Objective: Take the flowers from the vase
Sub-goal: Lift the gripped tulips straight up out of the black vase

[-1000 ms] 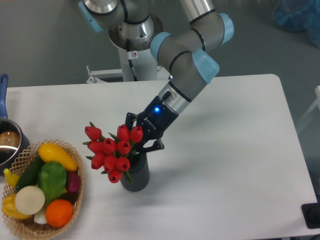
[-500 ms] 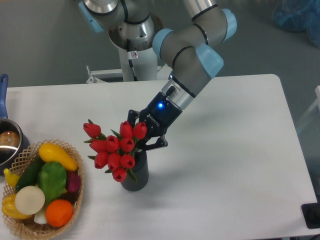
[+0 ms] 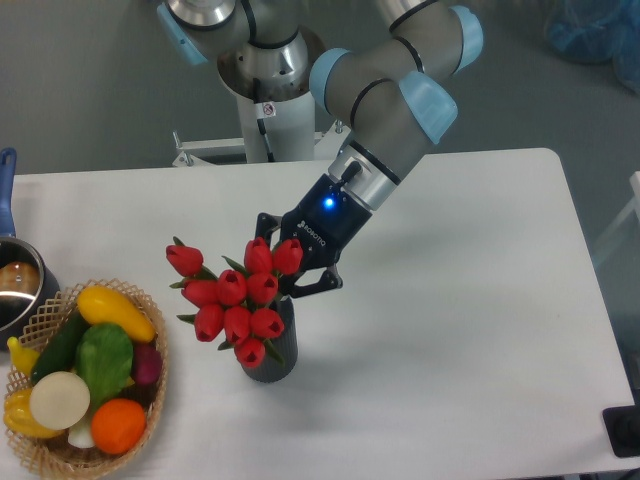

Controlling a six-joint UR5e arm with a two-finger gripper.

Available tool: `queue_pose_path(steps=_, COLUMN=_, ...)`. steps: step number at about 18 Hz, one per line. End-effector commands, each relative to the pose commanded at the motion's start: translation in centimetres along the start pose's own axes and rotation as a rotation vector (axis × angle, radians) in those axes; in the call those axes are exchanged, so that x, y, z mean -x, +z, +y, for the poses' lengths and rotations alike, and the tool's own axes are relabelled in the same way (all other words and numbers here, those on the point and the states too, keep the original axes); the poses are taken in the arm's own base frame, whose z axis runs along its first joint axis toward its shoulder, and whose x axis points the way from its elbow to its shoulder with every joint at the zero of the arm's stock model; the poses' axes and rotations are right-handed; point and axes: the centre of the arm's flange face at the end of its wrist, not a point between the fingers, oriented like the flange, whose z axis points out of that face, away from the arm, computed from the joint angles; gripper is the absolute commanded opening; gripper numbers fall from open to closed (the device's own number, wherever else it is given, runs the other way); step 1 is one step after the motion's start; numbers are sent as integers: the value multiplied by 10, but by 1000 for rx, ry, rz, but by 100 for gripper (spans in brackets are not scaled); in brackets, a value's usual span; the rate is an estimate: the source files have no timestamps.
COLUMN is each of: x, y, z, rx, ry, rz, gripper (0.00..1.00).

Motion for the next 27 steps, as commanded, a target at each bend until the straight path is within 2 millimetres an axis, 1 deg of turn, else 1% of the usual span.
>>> queue_pose_path(steps=6, x=-1, y=-14, z=-11, rx=-71, ry=-44, rz=10, gripper=7)
queue_pose_path(steps=9, x=0, y=-25, z=-16, rx=-110, ry=-54, rz=10, gripper=7)
queue_pose_path(steps=11, x=5, y=-40, z=-21, rx=-126, ry=-68, rz=-11, gripper=7)
queue_pose_path(steps=14, x=9, y=-49, z=-31, rx=-149, ry=-79, rz=-15, gripper=7)
queue_pose_path(steps=20, x=12, y=-62, z=-46, rx=-170, ry=-83, rz=-27, gripper=7)
queue_pose_path(steps=27, x=17, y=-76, z=-52, rx=-195, ry=-93, rz=-37, gripper=7)
